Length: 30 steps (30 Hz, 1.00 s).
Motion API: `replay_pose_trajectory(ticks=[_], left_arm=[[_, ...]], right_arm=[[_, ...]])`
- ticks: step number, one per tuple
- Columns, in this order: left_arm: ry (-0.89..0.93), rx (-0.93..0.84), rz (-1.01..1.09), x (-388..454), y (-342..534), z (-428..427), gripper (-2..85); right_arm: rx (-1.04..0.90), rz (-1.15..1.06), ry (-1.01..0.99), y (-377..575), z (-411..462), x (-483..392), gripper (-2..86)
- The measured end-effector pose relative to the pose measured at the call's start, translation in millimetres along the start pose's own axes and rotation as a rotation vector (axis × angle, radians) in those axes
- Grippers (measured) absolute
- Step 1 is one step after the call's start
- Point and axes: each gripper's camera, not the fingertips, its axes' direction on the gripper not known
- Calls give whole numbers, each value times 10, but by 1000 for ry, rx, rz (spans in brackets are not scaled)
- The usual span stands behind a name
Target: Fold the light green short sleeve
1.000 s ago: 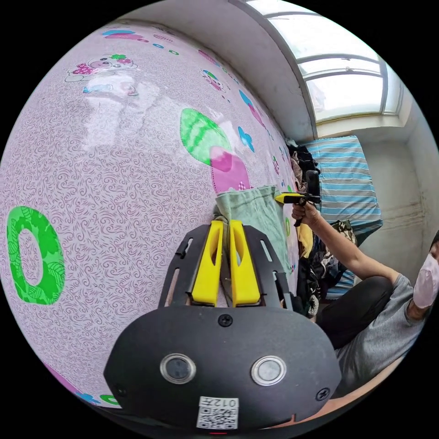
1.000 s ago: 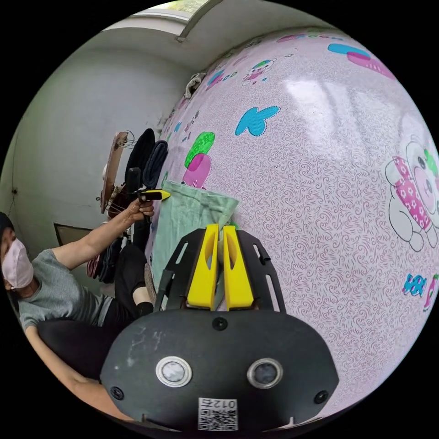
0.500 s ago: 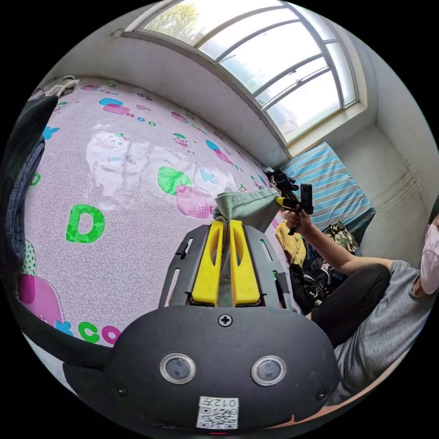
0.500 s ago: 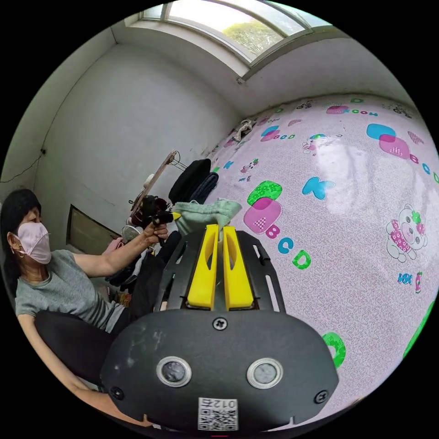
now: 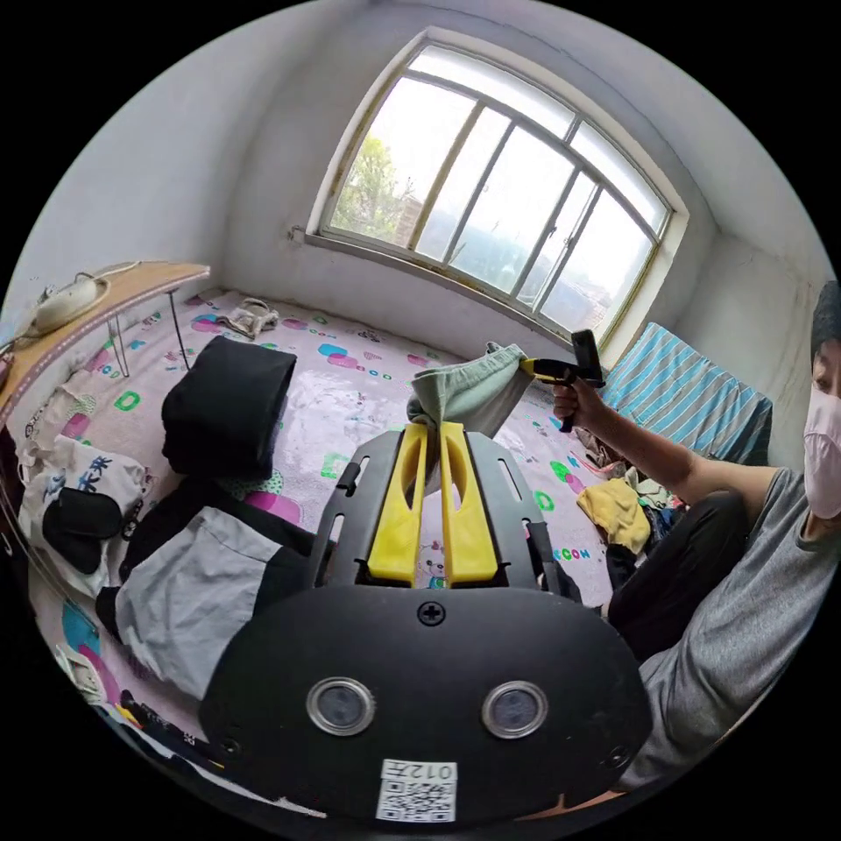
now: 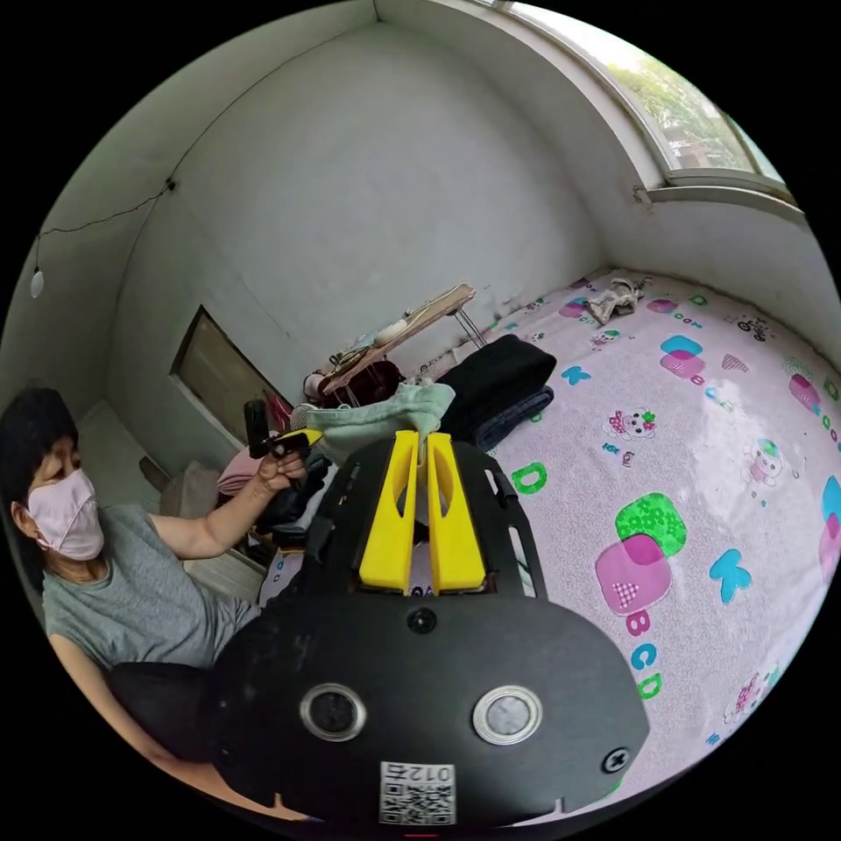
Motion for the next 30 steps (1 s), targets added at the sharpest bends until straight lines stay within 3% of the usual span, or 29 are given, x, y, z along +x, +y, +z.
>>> replay_pose_trajectory(ticks=[6,12,22,30], left_arm=[[-202,104,8,422,753,-822,9],[-375,116,-48,831,1563,-1189,9],[-591,50,-141,1183,2796,-1088,10],[-710,-38,-165,1137,3237,-634,10]], right_arm=[[-98,-105,-14,189,665,106,-2],[-176,-146,-59,991,1195,512,-3],[-326,-200,-116,2708,1850,1688,-2],[-324,-170,-144,3555,1715,2862,-3]])
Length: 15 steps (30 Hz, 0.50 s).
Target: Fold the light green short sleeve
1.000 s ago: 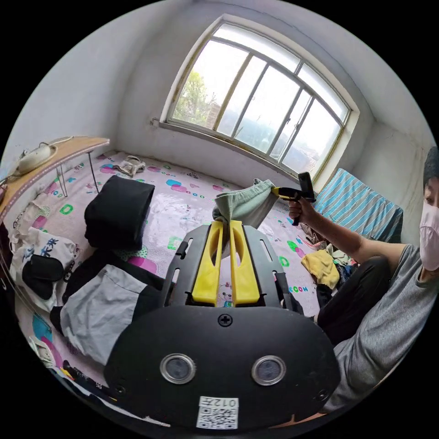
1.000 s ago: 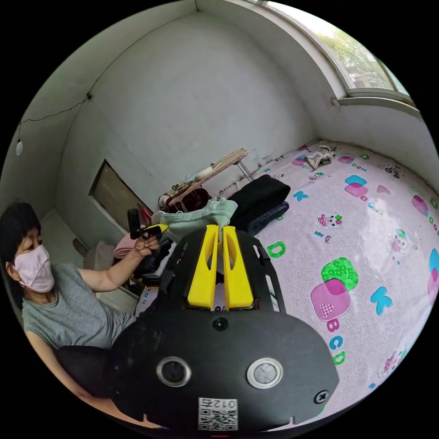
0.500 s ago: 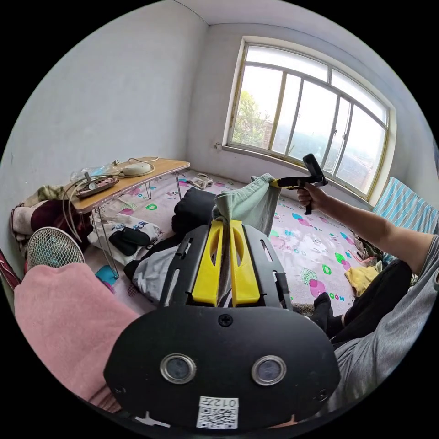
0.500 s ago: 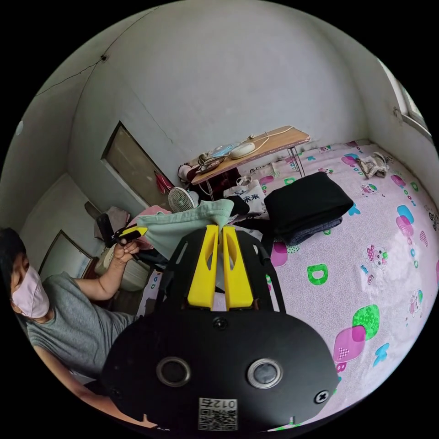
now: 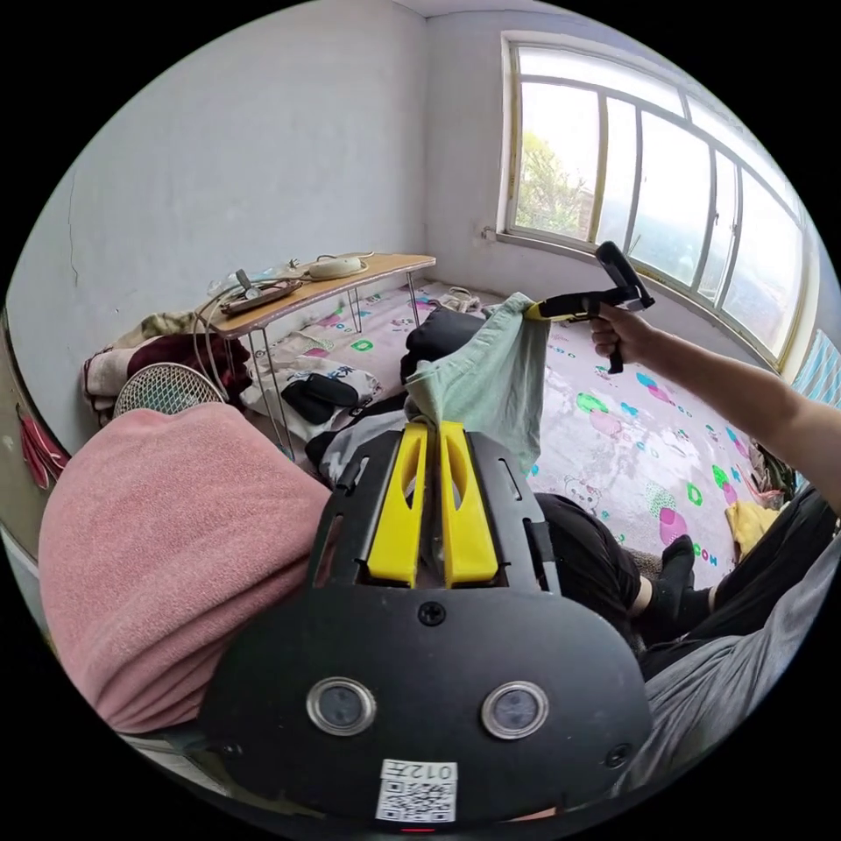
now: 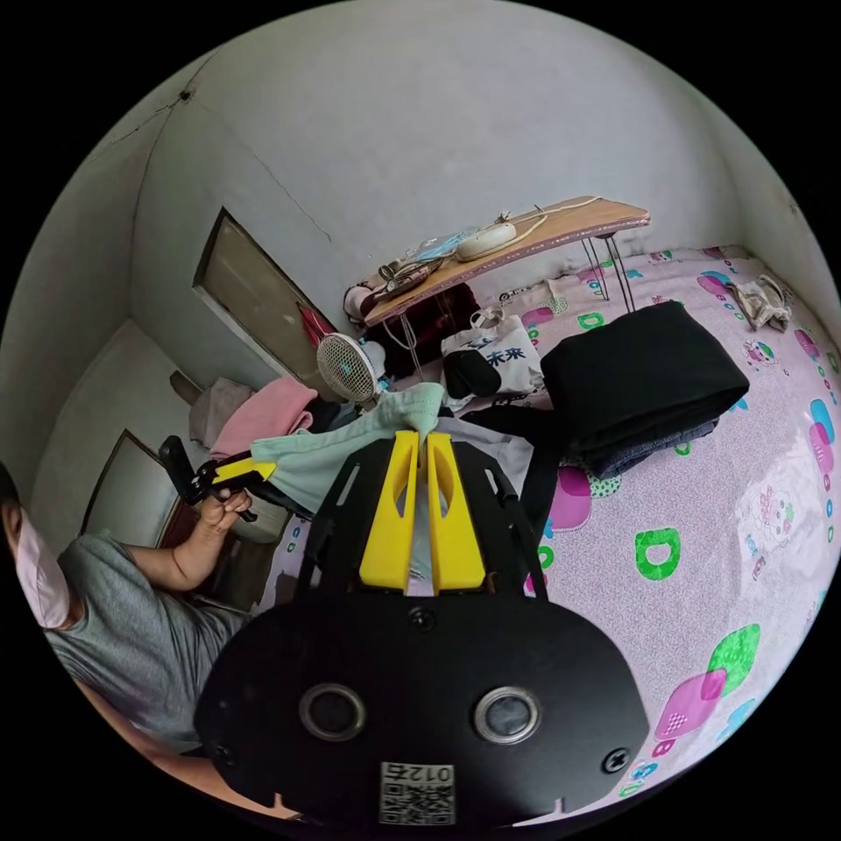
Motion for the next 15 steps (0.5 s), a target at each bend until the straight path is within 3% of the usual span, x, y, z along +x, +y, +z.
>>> replay_pose_trajectory(ticks=[15], left_arm=[[-362,-77,64,577,-85,980,11]], right_arm=[[-10,58,-51,1540,-859,1899,-2]])
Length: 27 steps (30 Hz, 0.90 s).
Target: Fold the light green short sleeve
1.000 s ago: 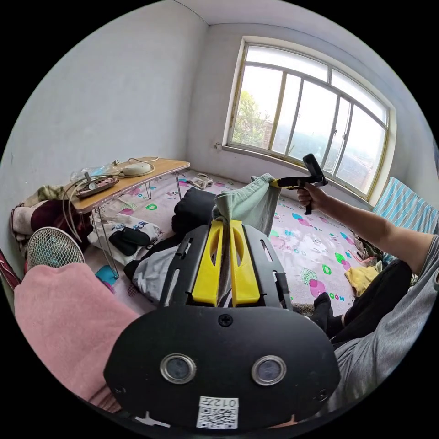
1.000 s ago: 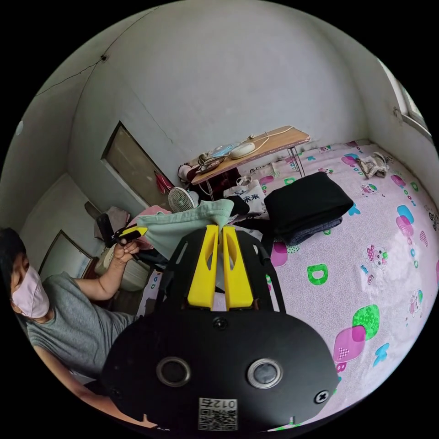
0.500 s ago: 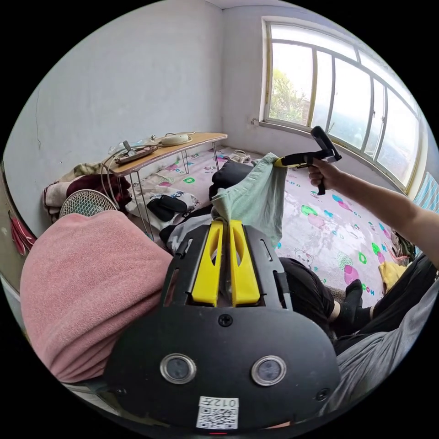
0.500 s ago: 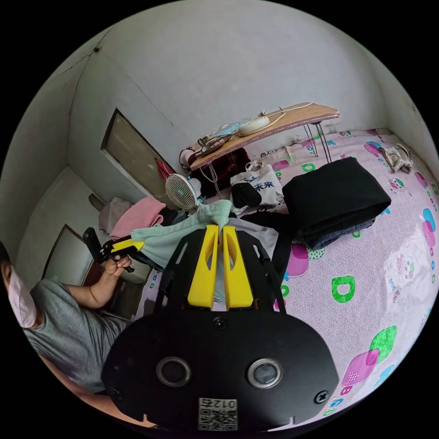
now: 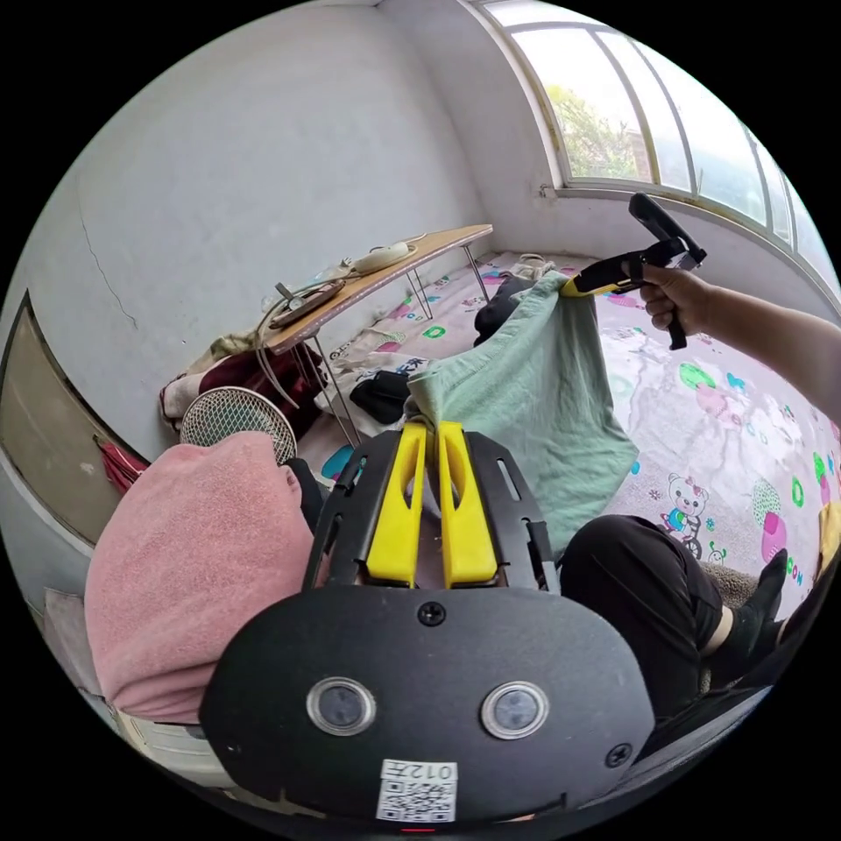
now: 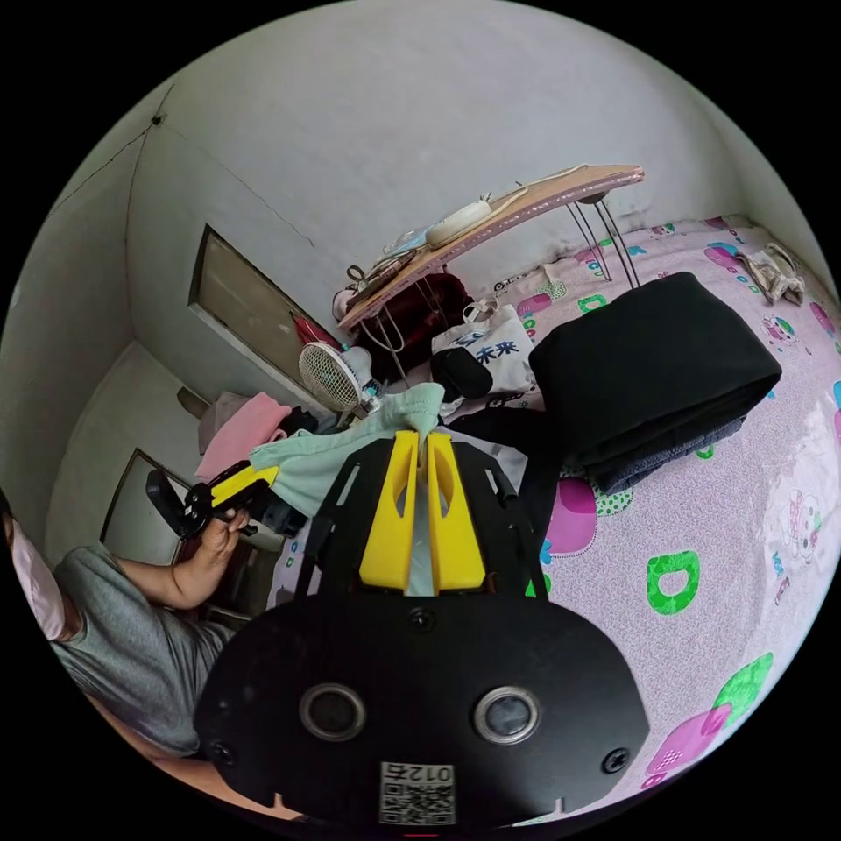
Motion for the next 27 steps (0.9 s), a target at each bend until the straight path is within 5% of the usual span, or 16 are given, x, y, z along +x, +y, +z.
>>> replay_pose_trajectory(ticks=[11,27], left_arm=[[-86,-139,-207,38,-404,1009,11],[-163,-286,-262,-320,-743,2599,13]], right_arm=[[-62,36,-3,457,-565,1102,-2],[-150,9,108,320,-1551,1615,9]])
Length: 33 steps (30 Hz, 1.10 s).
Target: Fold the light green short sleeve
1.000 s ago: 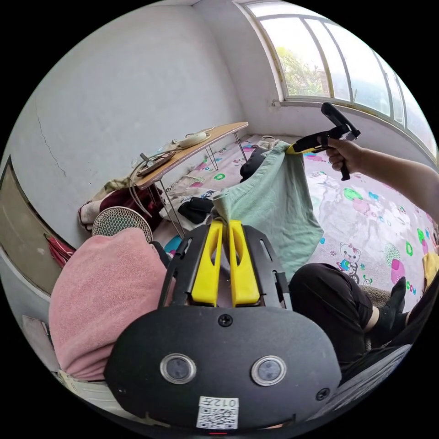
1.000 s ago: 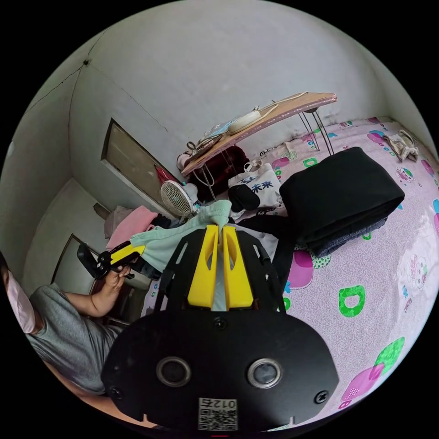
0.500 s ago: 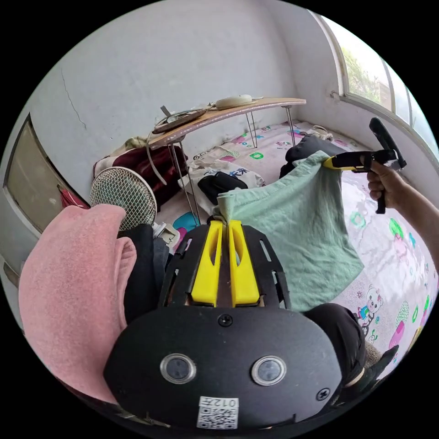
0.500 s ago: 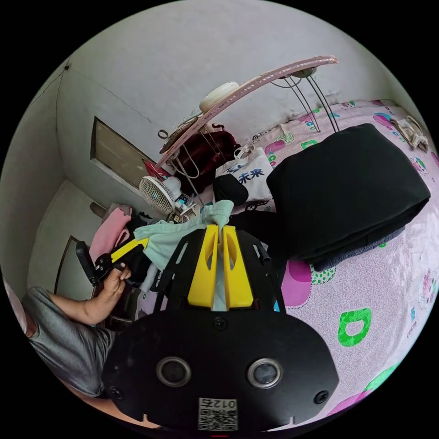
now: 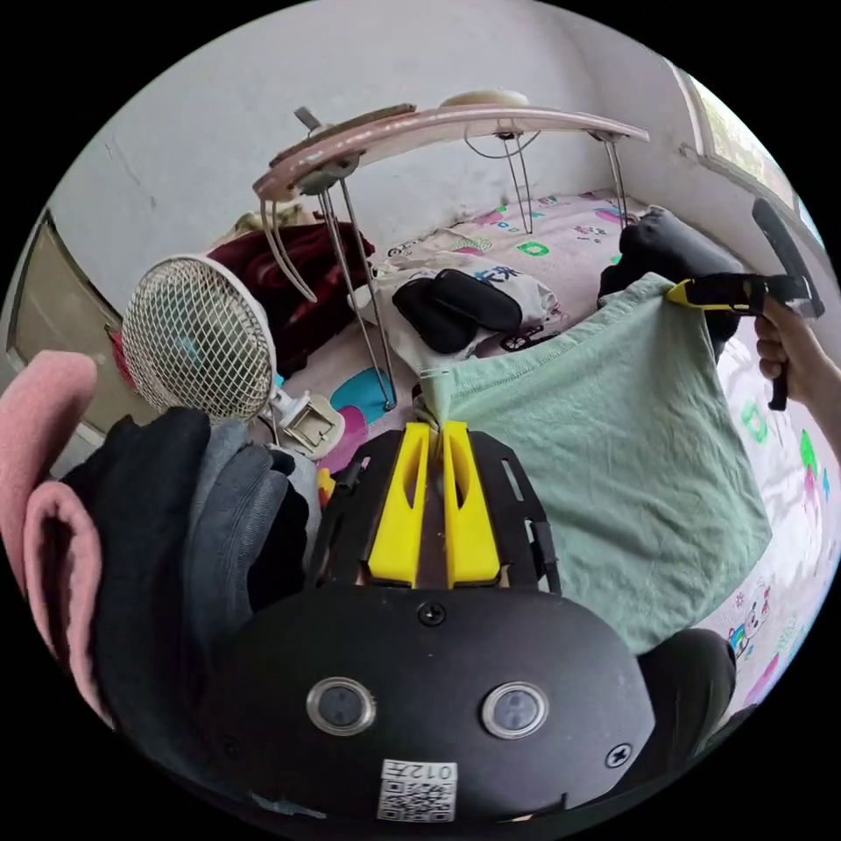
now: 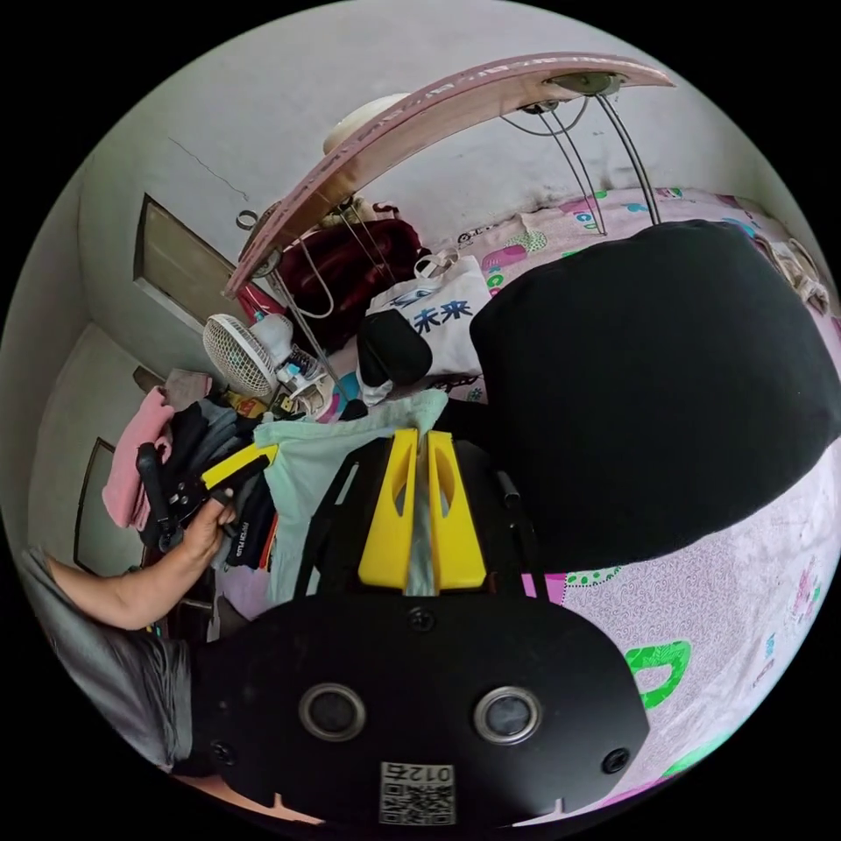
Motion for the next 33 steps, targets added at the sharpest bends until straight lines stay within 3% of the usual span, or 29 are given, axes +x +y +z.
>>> replay_pose_trajectory(ticks=[5,8,10,15,18,22,28,33], left_arm=[[-7,-136,-167,-266,-297,411,25],[-74,-84,-210,-378,-422,331,28],[-8,-44,-175,-364,-481,240,27],[352,-36,20,-183,-524,-14,29],[428,-68,144,-51,-423,-196,37],[472,-139,227,-57,-205,-341,55],[436,-254,217,-216,192,-350,81],[514,-296,59,-429,243,-65,83]], right_arm=[[-3,49,99,-106,-721,-108,38],[0,20,108,13,-1382,-323,45],[-2,33,81,158,-1831,-398,47],[-40,169,1,679,-2994,-357,48],[-79,298,-98,1037,-3563,-233,61],[-88,475,-196,1465,-4205,-195,78],[50,703,-261,1631,-4979,-220,87],[30,729,-274,1312,-5333,-549,93]])
